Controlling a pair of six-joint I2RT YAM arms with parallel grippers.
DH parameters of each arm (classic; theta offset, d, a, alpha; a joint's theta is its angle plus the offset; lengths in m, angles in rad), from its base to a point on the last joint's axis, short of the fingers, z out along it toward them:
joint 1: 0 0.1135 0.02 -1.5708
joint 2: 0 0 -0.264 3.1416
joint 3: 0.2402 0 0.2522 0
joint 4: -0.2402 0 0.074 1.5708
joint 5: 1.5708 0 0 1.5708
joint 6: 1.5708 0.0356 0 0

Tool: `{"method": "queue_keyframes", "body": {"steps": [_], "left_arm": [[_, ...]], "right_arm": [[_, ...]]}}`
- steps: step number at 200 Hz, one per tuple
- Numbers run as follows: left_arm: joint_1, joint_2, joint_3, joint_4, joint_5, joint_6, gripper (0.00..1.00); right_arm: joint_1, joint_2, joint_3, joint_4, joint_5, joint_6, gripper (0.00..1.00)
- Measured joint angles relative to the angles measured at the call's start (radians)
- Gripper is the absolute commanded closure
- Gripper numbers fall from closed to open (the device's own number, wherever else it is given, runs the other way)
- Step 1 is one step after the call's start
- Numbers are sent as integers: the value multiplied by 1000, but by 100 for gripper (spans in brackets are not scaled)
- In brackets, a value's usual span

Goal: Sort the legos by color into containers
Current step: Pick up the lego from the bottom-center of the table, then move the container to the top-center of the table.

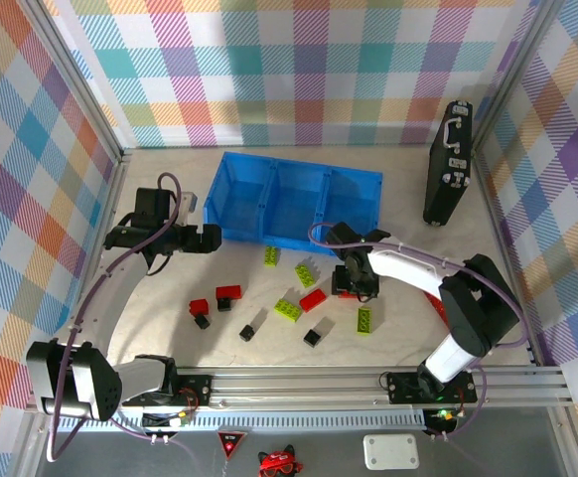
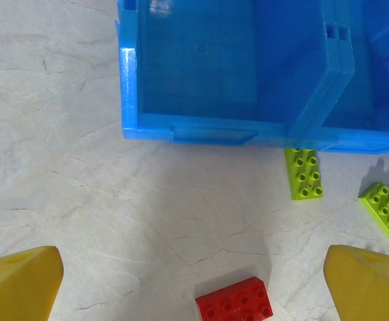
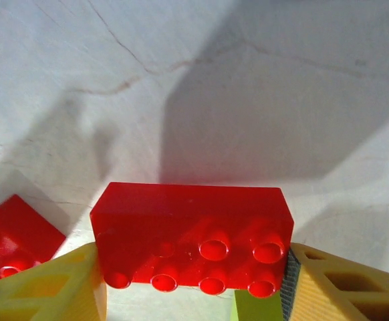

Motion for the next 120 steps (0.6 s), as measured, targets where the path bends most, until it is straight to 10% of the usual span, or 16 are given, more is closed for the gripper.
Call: {"method": "queue_keyframes", "body": {"steps": [120], "left_arm": [[0, -4, 0, 0, -12, 4, 0]], "right_arm": [[-89, 164, 271, -6, 35, -107, 50]]}}
